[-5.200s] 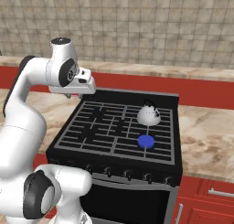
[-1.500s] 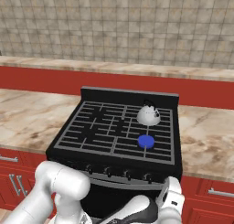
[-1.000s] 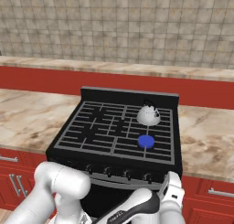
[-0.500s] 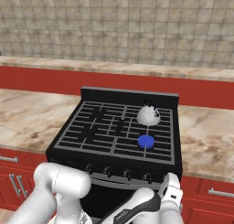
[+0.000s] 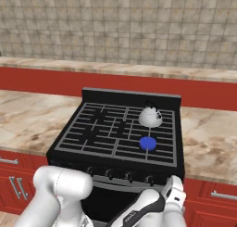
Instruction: Turn off the front right burner of the stove.
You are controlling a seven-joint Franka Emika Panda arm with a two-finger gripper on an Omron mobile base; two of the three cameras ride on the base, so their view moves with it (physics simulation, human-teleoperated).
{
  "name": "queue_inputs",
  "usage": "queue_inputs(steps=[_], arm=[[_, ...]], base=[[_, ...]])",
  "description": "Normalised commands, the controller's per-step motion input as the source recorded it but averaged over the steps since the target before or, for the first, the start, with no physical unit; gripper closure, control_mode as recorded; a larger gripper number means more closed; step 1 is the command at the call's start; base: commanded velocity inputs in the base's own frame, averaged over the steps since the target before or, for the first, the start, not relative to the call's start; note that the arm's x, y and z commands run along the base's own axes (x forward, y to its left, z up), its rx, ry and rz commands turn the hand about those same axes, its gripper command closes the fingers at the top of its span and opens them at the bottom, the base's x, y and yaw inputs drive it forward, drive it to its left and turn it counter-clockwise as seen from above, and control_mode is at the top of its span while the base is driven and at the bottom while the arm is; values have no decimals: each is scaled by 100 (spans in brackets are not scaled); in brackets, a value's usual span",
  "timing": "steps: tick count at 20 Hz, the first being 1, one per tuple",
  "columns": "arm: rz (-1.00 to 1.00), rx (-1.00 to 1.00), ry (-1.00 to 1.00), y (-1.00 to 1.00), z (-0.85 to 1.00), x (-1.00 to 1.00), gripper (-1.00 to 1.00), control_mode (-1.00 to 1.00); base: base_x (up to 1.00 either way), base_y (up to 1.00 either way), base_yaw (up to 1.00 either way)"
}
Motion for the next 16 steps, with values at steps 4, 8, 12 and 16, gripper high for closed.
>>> queue_inputs(steps=[4,8,12,16], arm=[[0,3,0,-12,-18,22,-100,-100],[0,2,0,-16,-22,16,-100,-100],[0,0,0,-20,-22,27,-100,-100],[0,0,0,-28,-20,31,-100,-100]], base=[[0,0,0],[0,0,0],[0,0,0],[0,0,0]])
